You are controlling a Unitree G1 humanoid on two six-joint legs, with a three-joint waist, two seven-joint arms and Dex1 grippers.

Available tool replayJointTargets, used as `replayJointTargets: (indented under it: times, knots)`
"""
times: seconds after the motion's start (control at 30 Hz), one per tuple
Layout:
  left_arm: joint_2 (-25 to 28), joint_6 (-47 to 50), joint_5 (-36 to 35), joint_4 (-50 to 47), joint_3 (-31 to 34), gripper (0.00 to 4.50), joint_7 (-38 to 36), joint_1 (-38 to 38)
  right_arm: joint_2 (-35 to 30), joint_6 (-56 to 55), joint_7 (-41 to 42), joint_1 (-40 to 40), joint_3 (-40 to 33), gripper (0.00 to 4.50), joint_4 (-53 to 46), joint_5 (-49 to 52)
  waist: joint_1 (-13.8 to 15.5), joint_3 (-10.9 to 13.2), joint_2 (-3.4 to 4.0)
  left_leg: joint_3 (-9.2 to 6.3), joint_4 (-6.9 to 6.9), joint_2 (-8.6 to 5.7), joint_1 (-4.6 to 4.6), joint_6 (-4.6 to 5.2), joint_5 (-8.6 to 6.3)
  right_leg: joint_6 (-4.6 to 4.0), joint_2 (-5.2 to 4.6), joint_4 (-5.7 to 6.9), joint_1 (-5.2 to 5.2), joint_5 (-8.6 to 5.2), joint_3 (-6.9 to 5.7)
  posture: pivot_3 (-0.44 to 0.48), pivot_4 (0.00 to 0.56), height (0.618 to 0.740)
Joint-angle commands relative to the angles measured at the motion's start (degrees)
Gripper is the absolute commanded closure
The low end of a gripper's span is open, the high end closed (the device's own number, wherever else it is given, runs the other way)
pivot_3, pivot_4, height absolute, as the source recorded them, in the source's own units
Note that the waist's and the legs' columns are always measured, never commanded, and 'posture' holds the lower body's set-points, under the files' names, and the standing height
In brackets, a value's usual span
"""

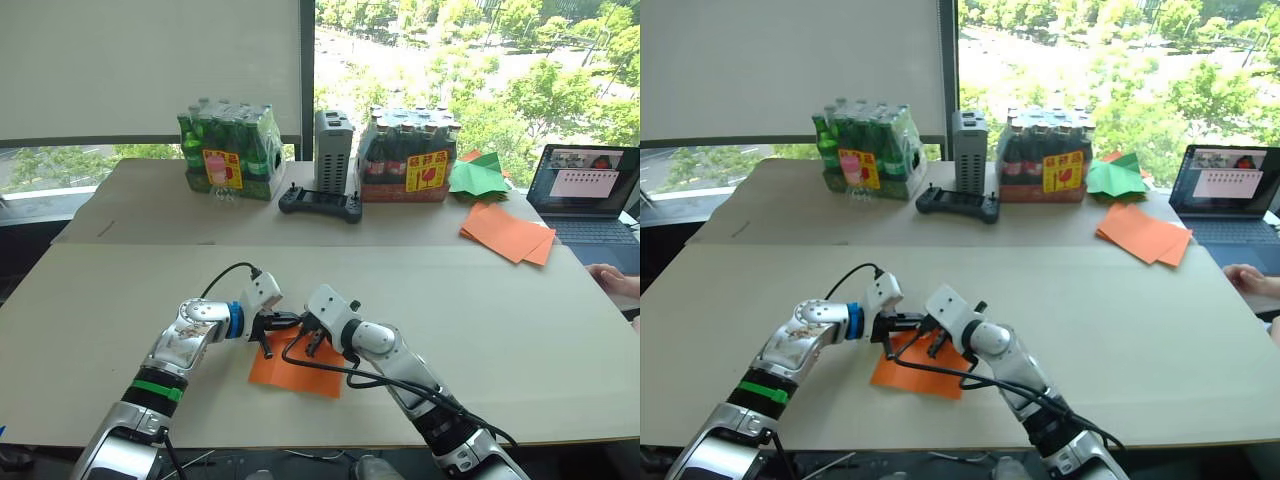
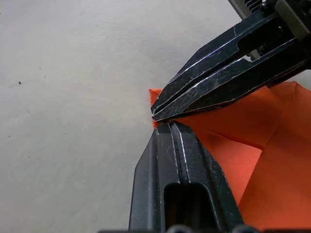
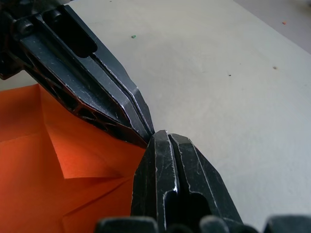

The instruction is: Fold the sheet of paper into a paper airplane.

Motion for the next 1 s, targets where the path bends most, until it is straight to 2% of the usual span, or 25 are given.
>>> replayJointTargets:
  times: [0.03,0.4,0.8,1.0]
  knots:
    - [2.1,1.8,1.6,0.7,-1.0,4.49,-0.3,3.4,-0.1,2.0,0.8,1.3,1.0,4.5,0.6,-0.4,-0.2,0.0,0.0,0.0,0.0,0.0,0.02,0.0,0.0,0.0,0.0,0.01,0.01,0.0,0.0,0.0,0.15,0.733]
    - [6.0,2.8,1.9,-3.9,-0.4,4.49,-0.6,9.0,0.1,1.8,1.4,1.2,1.2,4.5,1.0,-0.4,-1.0,0.0,0.03,0.0,-0.07,0.03,0.15,0.0,0.0,-0.03,0.01,0.06,0.07,-0.03,0.01,0.0,0.15,0.733]
    - [11.6,4.9,0.4,-9.8,4.2,4.49,0.6,17.5,0.2,1.8,1.9,1.3,1.3,4.5,1.0,-0.6,-1.1,-0.1,0.12,0.1,-0.47,0.09,0.52,0.0,0.0,-0.01,0.07,0.05,0.13,-0.17,0.11,0.0,0.15,0.733]
    - [12.2,5.4,-0.2,-11.7,5.4,4.49,1.5,18.9,0.4,1.4,2.0,1.0,1.4,4.5,1.4,-0.5,-1.1,-0.2,0.23,0.1,-0.5,0.1,0.55,0.0,0.0,0.24,0.08,0.07,0.13,-0.38,0.11,0.0,0.15,0.733]
